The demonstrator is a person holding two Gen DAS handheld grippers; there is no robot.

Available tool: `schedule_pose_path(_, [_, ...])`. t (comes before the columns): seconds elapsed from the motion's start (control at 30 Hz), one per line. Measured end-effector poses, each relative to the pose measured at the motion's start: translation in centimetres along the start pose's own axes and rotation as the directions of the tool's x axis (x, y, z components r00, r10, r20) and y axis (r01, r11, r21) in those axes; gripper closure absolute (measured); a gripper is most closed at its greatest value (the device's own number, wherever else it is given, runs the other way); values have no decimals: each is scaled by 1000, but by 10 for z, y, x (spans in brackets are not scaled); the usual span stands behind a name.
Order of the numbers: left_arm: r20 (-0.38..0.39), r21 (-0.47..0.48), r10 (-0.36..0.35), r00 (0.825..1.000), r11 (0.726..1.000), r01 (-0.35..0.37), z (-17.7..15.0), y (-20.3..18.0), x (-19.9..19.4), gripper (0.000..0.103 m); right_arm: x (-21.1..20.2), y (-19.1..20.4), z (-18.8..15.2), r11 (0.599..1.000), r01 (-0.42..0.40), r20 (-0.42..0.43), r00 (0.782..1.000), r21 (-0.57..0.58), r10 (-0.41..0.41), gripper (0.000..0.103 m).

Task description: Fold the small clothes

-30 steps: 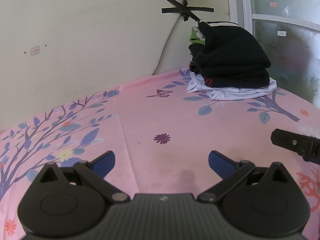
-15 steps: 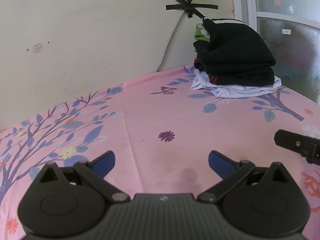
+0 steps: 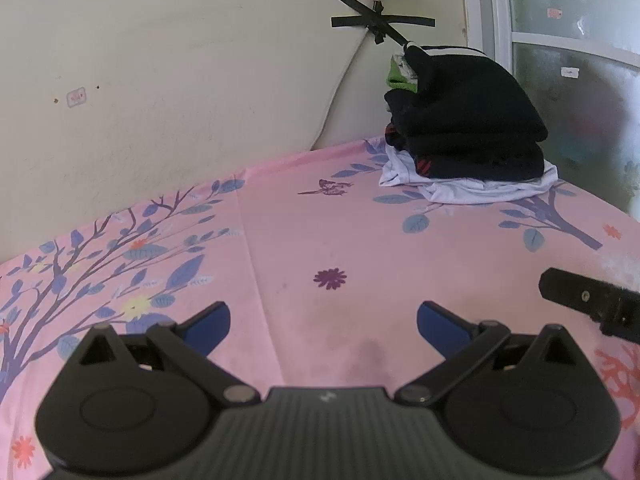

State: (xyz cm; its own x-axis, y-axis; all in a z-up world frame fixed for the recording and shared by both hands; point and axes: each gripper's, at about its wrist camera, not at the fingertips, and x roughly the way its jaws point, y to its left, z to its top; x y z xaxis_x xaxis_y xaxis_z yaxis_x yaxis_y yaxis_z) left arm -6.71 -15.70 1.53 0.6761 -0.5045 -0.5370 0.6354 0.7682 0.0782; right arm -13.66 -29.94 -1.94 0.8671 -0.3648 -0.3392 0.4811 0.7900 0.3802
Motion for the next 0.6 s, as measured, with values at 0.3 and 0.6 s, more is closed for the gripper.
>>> schedule_pose_path(0.3, [4,12,31,1000,999,-31,1,-4,-1,0,0,0,0,1000,0,-1,1000,-1,0,32])
schedule_pose_path(0.6, [-1,27,40,999,999,-40,1,-6,-1,0,1,0,1,1000,-2,0,1000,-1,2,32])
